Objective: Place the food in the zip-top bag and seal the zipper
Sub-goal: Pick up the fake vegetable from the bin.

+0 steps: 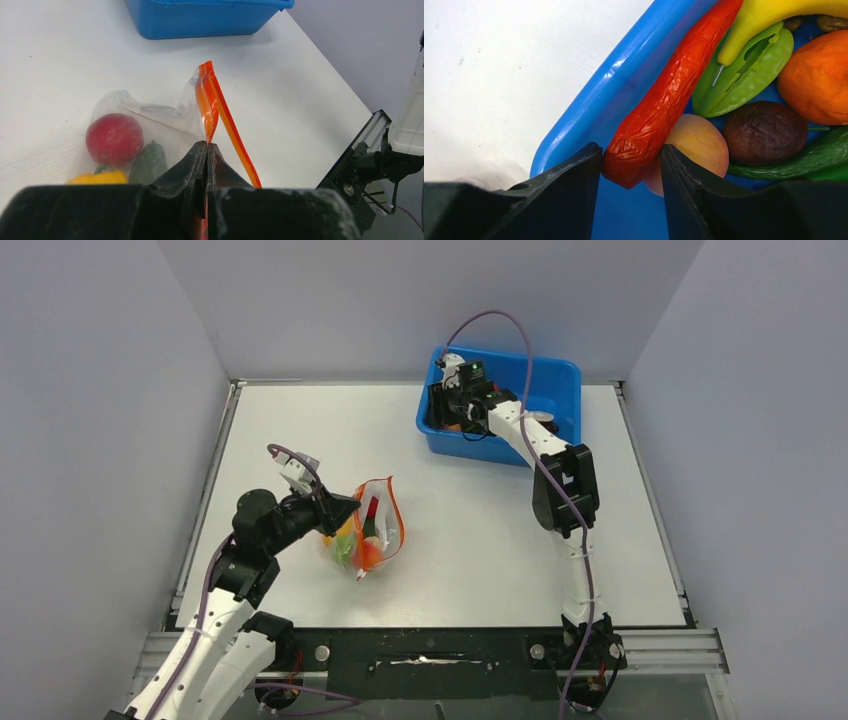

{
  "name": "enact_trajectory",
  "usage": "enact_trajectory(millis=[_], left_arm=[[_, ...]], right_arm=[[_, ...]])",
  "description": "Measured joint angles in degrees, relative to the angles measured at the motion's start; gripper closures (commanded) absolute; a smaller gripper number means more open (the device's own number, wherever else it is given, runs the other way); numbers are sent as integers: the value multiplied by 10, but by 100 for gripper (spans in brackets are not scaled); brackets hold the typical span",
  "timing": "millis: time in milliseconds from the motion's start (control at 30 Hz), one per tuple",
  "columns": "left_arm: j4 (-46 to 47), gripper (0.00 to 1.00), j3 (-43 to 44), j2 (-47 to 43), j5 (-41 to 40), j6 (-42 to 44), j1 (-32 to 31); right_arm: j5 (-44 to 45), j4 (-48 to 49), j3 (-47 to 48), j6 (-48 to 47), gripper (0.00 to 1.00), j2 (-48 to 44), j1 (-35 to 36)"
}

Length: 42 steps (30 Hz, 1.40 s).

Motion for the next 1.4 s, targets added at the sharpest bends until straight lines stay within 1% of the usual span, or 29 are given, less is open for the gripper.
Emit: enact_trajectory(millis=[167,300,400,767,967,1233,1400], left_arm=[[0,100,0,-2,0,0,0],[0,100,0,-2,0,1,0],[0,100,0,-2,0,3,0],[0,100,-1,-3,0,4,0],[0,100,-2,-4,-2,4,0],[0,100,-3,-5,-3,4,0],[0,100,-3,-5,-3,4,0]], right_arm=[[4,0,0,12,75,0,-1],[6,8,-3,17,80,0,-2],[9,29,-23,19,83,-8,-3],[24,84,-134,8,85,-84,-11],[38,120,-211,-24,86,-151,-19],[41,177,-324,-88,86,-256,-23],[38,198,-372,-125,86,-321,-23]])
